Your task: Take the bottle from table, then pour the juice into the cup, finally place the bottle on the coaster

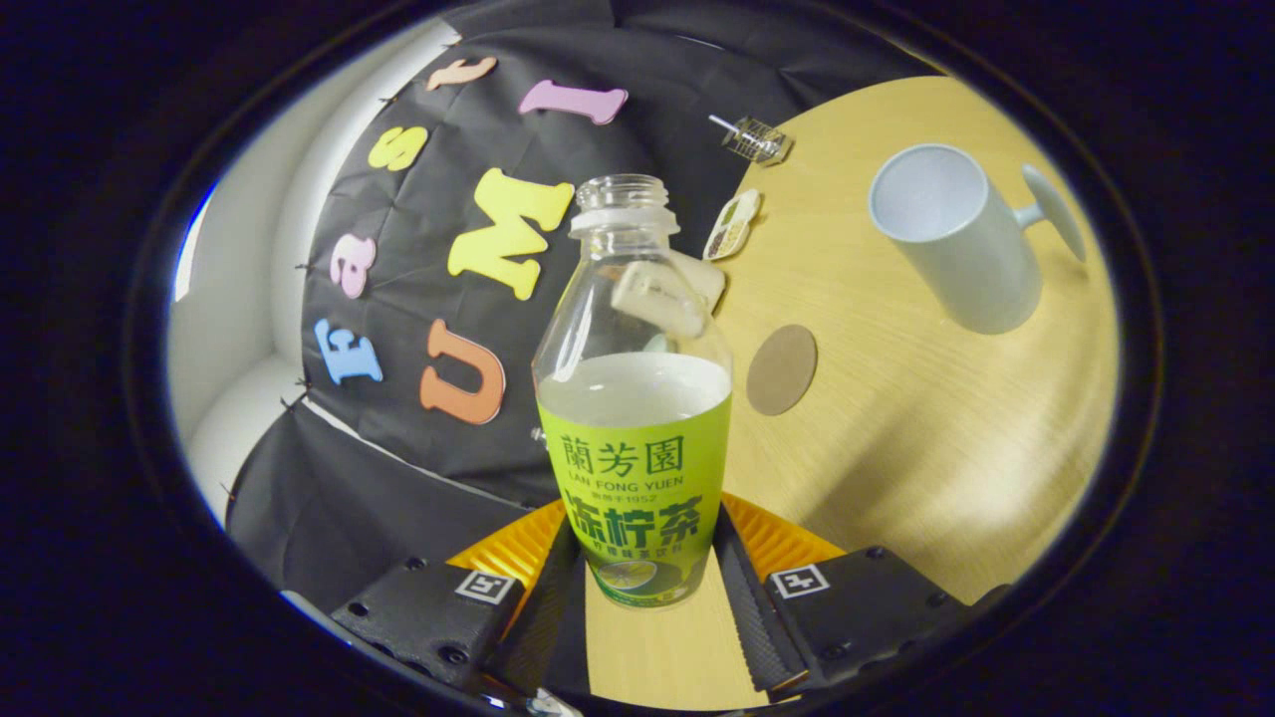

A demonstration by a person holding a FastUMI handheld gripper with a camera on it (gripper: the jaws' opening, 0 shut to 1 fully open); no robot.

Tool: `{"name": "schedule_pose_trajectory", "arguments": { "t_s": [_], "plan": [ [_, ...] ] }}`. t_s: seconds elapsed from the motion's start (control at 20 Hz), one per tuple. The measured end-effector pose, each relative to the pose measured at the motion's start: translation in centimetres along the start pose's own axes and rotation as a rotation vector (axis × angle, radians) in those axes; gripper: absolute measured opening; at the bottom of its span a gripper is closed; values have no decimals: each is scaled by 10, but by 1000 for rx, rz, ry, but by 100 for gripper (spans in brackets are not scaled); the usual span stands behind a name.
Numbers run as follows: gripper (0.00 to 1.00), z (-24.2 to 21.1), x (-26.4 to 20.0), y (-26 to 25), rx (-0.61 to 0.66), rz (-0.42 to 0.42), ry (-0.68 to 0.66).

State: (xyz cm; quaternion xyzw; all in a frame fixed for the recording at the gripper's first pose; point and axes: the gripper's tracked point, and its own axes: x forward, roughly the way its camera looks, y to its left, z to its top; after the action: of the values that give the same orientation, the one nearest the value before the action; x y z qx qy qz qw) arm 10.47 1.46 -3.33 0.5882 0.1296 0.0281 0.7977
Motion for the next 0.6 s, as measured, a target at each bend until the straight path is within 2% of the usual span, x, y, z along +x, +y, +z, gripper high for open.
{"name": "schedule_pose_trajectory", "arguments": {
  "t_s": [0.35,0.6],
  "plan": [
    [78,11,-4,11,177,75,-22],
    [78,23,-3,13,314,80,-28]
  ]
}}
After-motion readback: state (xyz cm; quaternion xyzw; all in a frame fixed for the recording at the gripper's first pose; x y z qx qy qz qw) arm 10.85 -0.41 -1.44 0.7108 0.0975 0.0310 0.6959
